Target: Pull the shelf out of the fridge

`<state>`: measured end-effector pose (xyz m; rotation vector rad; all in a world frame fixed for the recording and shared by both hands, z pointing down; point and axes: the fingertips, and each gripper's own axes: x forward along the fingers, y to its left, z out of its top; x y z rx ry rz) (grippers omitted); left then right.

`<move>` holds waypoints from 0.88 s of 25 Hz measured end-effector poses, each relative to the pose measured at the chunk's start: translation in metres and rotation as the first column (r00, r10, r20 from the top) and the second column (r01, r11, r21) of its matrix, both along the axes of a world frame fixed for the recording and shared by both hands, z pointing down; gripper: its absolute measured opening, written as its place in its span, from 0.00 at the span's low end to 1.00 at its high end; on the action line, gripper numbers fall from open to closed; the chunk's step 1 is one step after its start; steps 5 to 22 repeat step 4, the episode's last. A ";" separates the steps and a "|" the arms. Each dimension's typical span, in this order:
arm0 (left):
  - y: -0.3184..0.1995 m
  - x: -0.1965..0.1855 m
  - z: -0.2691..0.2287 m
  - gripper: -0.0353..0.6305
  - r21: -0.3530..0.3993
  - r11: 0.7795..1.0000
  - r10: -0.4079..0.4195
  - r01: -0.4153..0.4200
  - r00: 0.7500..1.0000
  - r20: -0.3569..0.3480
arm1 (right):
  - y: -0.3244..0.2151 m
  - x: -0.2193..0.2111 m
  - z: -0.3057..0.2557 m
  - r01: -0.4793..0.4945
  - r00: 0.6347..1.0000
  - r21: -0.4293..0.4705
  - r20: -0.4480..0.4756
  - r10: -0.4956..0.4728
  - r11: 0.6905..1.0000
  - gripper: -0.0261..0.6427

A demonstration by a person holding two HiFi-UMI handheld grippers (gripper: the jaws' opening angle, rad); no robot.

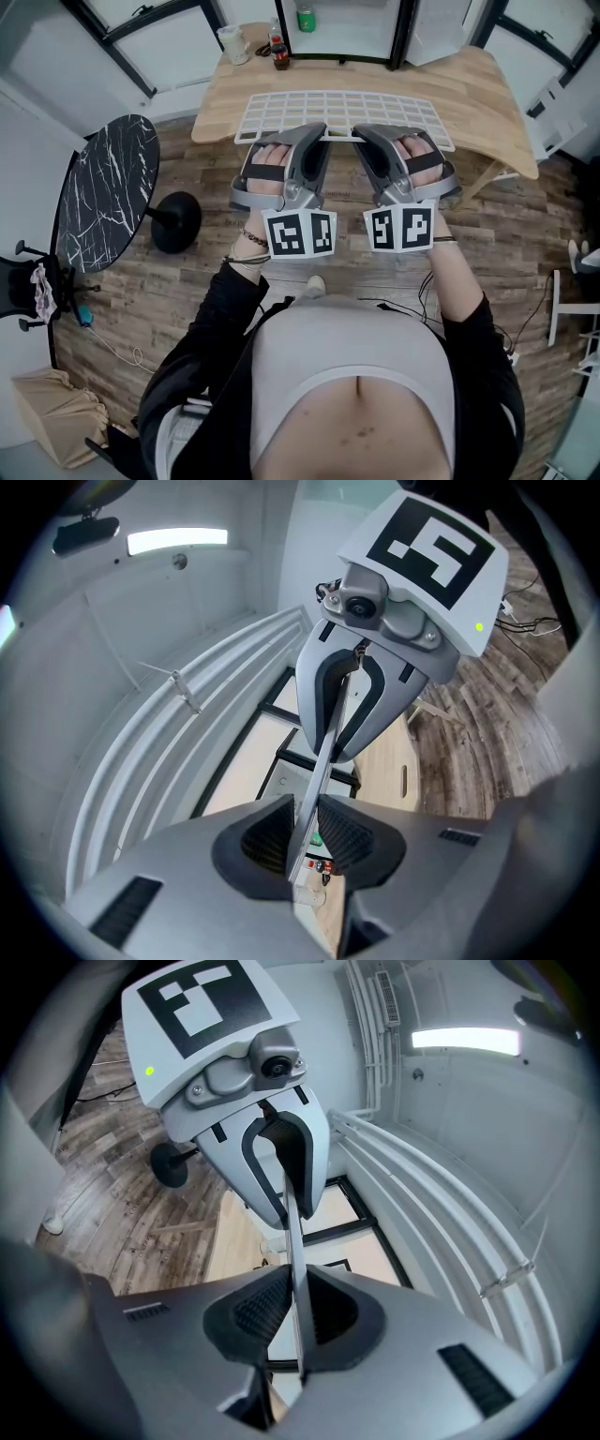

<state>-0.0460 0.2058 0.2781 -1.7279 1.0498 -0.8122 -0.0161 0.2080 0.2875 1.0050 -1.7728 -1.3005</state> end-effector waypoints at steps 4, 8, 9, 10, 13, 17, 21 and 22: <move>-0.002 0.001 -0.002 0.17 0.004 1.000 0.000 0.000 1.000 0.002 | -0.002 0.000 -0.002 0.001 1.000 0.002 0.001 -0.001 1.000 0.13; -0.002 0.001 -0.002 0.17 0.004 1.000 0.000 0.000 1.000 0.002 | -0.002 0.000 -0.002 0.001 1.000 0.002 0.001 -0.001 1.000 0.13; -0.002 0.001 -0.002 0.17 0.004 1.000 0.000 0.000 1.000 0.002 | -0.002 0.000 -0.002 0.001 1.000 0.002 0.001 -0.001 1.000 0.13; -0.002 0.001 -0.002 0.17 0.004 1.000 0.000 0.000 1.000 0.002 | -0.002 0.000 -0.002 0.001 1.000 0.002 0.001 -0.001 1.000 0.13; -0.002 0.001 -0.002 0.17 0.004 1.000 0.000 0.000 1.000 0.002 | -0.002 0.000 -0.002 0.001 1.000 0.002 0.001 -0.001 1.000 0.13; -0.002 0.001 -0.002 0.17 0.004 1.000 0.000 0.000 1.000 0.002 | -0.002 0.000 -0.002 0.001 1.000 0.002 0.001 -0.001 1.000 0.13; -0.002 0.001 -0.002 0.17 0.004 1.000 0.000 0.000 1.000 0.002 | -0.002 0.000 -0.002 0.001 1.000 0.002 0.001 -0.001 1.000 0.13; -0.002 0.001 -0.002 0.17 0.004 1.000 0.000 0.000 1.000 0.002 | -0.002 0.000 -0.002 0.001 1.000 0.002 0.001 -0.001 1.000 0.13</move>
